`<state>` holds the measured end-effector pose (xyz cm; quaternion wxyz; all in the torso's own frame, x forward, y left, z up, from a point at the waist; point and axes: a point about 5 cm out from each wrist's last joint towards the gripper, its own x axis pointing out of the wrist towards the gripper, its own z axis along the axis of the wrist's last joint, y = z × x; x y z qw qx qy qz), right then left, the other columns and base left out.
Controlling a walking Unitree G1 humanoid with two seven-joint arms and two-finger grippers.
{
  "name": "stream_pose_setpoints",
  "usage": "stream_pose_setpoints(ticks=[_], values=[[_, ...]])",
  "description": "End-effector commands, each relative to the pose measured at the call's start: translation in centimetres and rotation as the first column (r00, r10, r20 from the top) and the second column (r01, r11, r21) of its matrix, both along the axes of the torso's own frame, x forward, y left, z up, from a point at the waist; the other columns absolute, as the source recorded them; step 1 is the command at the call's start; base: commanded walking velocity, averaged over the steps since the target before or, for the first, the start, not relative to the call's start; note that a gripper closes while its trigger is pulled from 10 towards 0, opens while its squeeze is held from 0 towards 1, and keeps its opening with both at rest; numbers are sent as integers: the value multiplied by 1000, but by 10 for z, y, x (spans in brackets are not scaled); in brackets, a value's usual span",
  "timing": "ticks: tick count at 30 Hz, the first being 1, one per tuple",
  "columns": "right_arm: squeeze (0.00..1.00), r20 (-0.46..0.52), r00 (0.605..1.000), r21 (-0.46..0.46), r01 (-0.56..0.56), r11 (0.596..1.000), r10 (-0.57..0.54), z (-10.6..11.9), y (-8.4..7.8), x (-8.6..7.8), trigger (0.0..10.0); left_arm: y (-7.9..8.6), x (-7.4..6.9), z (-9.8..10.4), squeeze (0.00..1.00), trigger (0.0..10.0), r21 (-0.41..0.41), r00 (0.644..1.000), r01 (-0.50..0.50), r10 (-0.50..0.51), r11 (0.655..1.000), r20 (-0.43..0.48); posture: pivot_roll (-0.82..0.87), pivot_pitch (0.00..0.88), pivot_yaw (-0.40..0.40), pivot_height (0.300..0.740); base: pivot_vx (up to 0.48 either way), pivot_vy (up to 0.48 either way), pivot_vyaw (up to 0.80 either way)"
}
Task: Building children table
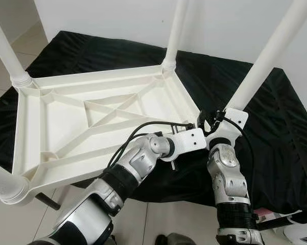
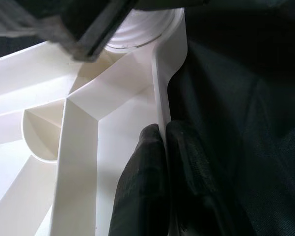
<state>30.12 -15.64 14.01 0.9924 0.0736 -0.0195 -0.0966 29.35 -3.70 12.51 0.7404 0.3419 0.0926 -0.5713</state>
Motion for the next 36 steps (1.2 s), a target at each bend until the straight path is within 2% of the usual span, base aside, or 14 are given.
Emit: stream_pose_setpoints(ticks=[1,5,7,8,15,16,17,18,19,21,24,27,36], values=[[1000,11,996,-20,-87,996,87,0,-1,-1,10000,-11,-19,-21,0,10000,75,992,96,-89,993,-88,-13,13,-82,740,0,0,0],[1000,8,994,-42,-111,993,111,-1,-11,-4,10000,-12,-19,-21,0,10000,73,992,96,-89,993,-89,-15,15,-81,740,0,0,0],[1000,8,994,-42,-111,993,111,-1,-11,-4,10000,-12,-19,-21,0,10000,73,992,96,-89,993,-89,-15,15,-81,740,0,0,0],[0,20,988,-60,-153,986,154,-2,-18,-6,10000,-12,-19,-21,0,10000,71,992,95,-89,993,-90,-15,16,-81,740,0,0,0],[0,27,954,-106,-294,950,298,-6,-38,-12,10000,-11,-19,-21,0,10000,71,992,93,-86,993,-92,-14,22,-77,740,0,0,0],[0,6,886,-133,-460,878,465,-11,-43,-17,10000,-10,-19,-21,0,10000,71,992,91,-85,993,-93,-15,23,-75,740,0,0,0],[0,6,886,-133,-460,878,465,-11,-43,-17,10000,-10,-19,-21,0,10000,71,992,91,-85,993,-93,-15,23,-75,740,0,0,0],[0,-4,850,-142,-521,842,526,-13,-44,-20,10000,-10,-19,-21,0,10000,71,992,91,-84,993,-93,-15,23,-75,740,0,0,0],[0,-11,831,-142,-552,822,556,-14,-48,-21,10000,-10,-19,-21,0,10000,71,992,90,-83,993,-93,-14,24,-72,740,0,0,0],[0,-23,807,-127,-588,799,590,-17,-57,-21,10000,-10,-18,-21,0,10000,70,992,90,-83,993,-93,-12,23,-71,740,0,0,0],[0,-27,801,-132,-596,792,598,-17,-60,-21,10000,-10,-18,-20,0,10000,70,992,90,-83,993,-92,-12,23,-71,740,0,0,0],[0,-81,787,-182,-615,767,612,-20,-79,-17,10000,-9,-17,-20,0,10000,73,993,87,-80,994,-90,-12,23,-64,740,0,0,0],[0,-92,783,-245,-616,748,615,-13,-104,-4,10000,-8,-15,-18,0,10000,75,993,85,-79,994,-87,-13,27,-56,740,0,0,0]])
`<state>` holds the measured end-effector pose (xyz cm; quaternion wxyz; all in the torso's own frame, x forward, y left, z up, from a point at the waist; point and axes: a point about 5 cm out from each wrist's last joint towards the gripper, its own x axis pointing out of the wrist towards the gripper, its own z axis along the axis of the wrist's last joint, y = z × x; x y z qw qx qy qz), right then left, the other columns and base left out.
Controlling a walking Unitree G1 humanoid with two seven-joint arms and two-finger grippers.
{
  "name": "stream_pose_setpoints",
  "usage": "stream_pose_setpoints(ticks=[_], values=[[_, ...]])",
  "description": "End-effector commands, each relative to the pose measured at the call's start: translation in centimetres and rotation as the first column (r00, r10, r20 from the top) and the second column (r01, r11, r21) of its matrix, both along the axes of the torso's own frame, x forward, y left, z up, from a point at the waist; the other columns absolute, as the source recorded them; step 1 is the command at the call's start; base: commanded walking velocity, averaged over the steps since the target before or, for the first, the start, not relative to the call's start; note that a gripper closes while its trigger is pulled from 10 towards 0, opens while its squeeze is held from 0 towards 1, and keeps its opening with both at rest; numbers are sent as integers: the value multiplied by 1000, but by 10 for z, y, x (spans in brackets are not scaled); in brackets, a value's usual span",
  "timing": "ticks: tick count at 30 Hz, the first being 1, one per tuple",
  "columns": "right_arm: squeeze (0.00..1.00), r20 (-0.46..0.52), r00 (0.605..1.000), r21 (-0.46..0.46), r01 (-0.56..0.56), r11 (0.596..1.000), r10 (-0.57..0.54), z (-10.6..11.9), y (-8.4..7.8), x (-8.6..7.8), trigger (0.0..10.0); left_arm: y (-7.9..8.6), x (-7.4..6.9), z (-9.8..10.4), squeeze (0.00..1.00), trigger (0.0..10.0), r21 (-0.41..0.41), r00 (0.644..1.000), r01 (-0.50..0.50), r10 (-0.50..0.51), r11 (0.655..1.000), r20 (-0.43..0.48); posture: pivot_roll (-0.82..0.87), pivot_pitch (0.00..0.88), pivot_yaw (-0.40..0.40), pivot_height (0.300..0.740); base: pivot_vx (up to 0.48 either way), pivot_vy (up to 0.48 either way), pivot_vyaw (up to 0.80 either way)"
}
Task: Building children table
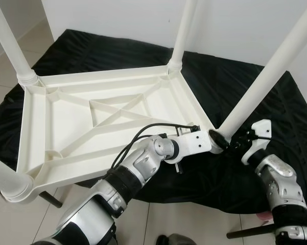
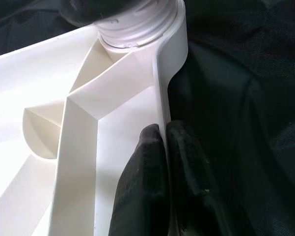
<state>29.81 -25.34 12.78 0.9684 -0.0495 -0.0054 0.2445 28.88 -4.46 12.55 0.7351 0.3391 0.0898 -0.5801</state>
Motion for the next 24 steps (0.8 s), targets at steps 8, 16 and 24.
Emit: stream_pose_setpoints(ticks=[8,16,24], values=[[0,22,999,-29,-24,999,24,5,-12,8,7137,0,-10,-18,0,10000,85,995,68,-61,994,-79,-13,27,-49,740,0,0,0],[0,15,997,-35,-78,996,79,2,-10,9,0,0,-9,-17,0,10000,86,995,66,-59,994,-76,-11,29,-52,740,0,0,0],[0,1,995,-16,-97,995,97,-4,-9,4,0,0,-9,-18,0,10000,84,995,63,-57,994,-80,-15,37,-53,740,0,0,0]])
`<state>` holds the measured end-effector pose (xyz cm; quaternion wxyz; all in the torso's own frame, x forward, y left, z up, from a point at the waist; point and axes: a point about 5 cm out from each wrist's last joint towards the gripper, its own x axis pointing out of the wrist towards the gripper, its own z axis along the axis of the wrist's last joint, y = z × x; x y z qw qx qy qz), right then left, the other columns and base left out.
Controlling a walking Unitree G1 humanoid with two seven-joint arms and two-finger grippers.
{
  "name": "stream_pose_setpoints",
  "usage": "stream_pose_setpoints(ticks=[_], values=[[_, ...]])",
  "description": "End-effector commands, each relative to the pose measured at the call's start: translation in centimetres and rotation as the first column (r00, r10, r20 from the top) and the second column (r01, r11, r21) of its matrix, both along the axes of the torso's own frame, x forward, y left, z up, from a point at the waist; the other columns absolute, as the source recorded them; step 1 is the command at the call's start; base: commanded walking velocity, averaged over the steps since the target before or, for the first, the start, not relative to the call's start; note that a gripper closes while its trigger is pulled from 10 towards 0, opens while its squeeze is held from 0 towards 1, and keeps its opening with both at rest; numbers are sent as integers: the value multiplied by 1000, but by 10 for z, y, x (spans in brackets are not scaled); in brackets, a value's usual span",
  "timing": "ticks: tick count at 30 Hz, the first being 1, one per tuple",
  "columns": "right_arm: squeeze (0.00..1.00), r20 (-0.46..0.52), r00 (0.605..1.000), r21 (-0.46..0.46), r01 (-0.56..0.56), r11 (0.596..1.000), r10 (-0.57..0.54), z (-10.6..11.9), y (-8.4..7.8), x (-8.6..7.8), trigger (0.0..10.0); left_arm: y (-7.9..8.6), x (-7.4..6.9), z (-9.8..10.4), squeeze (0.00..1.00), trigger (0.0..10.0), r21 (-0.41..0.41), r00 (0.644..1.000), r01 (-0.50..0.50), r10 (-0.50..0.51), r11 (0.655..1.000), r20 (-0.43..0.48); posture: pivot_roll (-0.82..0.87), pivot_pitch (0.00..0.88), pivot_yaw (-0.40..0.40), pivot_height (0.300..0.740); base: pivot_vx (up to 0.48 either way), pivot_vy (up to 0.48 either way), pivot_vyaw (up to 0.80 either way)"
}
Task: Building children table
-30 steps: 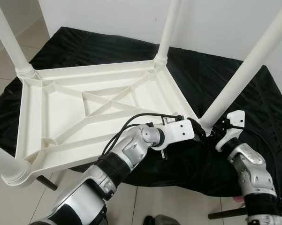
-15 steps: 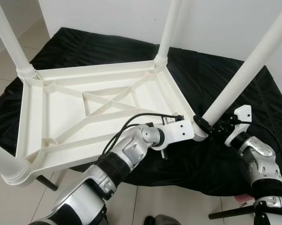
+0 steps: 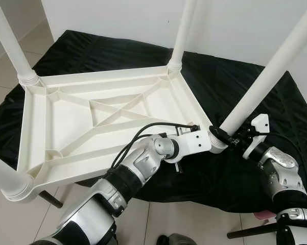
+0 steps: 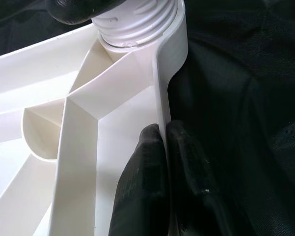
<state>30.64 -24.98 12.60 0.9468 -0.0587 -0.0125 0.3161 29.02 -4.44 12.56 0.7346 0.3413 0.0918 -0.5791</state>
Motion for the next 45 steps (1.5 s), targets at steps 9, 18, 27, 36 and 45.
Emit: stream_pose_setpoints(ticks=[9,18,27,36,45], values=[[0,-12,996,36,87,996,-87,-6,-8,-6,10000,-1,-11,-18,0,10000,76,995,65,-59,995,-82,-17,38,-55,740,0,0,0],[0,18,988,114,153,982,-156,-2,8,-8,10000,-1,-11,-18,0,10000,72,995,62,-56,995,-82,-17,37,-60,740,0,0,0],[0,34,945,151,316,937,-325,5,37,-8,10000,-1,-11,-19,0,10000,76,995,67,-61,995,-81,-21,28,-62,740,0,0,0],[0,-7,880,244,462,852,-475,11,71,-9,10000,-3,-13,-20,0,10000,75,994,72,-66,995,-83,-17,25,-69,740,0,0,0],[0,-98,765,297,633,715,-636,9,107,-4,10000,-5,-16,-21,0,10000,71,994,75,-68,995,-91,-6,26,-77,740,0,0,0]])
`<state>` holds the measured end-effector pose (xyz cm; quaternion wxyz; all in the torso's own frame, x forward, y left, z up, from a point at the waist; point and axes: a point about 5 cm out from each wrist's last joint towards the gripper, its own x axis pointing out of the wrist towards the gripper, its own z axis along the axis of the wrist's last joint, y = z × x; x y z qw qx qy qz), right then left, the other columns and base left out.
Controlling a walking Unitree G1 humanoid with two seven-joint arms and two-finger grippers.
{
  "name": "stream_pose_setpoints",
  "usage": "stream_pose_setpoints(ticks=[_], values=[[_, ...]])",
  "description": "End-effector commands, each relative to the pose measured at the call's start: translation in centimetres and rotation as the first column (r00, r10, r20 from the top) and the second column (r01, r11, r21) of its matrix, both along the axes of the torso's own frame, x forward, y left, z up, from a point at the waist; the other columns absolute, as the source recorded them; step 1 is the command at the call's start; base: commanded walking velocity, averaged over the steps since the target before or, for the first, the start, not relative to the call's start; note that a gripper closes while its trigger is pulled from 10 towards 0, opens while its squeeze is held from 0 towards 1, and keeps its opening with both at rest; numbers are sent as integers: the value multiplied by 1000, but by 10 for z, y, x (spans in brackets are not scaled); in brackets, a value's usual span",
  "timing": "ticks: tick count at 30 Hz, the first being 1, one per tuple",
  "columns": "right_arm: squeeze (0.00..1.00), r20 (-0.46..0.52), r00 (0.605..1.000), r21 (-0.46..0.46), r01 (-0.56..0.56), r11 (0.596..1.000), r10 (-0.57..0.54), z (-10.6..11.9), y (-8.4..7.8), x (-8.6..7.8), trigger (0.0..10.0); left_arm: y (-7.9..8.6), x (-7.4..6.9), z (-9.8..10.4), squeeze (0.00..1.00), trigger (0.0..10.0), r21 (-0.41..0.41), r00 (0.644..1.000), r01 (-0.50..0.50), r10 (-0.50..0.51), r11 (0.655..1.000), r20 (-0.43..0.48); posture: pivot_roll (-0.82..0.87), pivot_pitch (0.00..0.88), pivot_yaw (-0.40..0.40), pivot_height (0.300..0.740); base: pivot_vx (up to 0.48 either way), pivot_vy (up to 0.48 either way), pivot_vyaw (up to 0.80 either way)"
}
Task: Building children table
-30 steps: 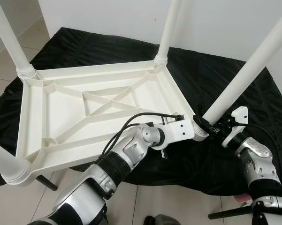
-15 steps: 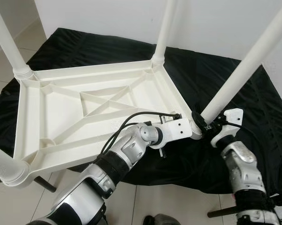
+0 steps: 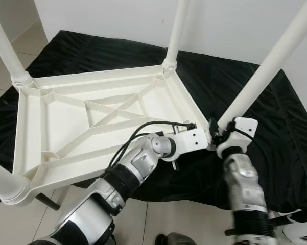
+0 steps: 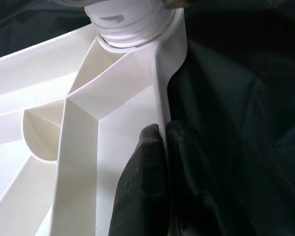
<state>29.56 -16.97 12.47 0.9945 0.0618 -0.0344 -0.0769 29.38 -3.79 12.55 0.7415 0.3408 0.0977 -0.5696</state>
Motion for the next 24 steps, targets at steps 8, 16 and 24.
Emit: stream_pose_setpoints(ticks=[8,16,24], values=[[0,22,995,45,-93,995,92,13,35,6,10000,-11,-20,-21,0,10000,65,992,97,-91,993,-91,-5,28,-82,740,0,0,0],[1000,23,997,43,-80,996,79,15,35,3,10000,-12,-20,-20,0,10000,61,992,92,-87,994,-91,-9,36,-83,740,0,0,0],[1000,21,998,9,-67,998,67,14,29,3,10000,-12,-18,-19,0,10000,58,993,88,-83,994,-89,-12,37,-81,740,0,0,0]])
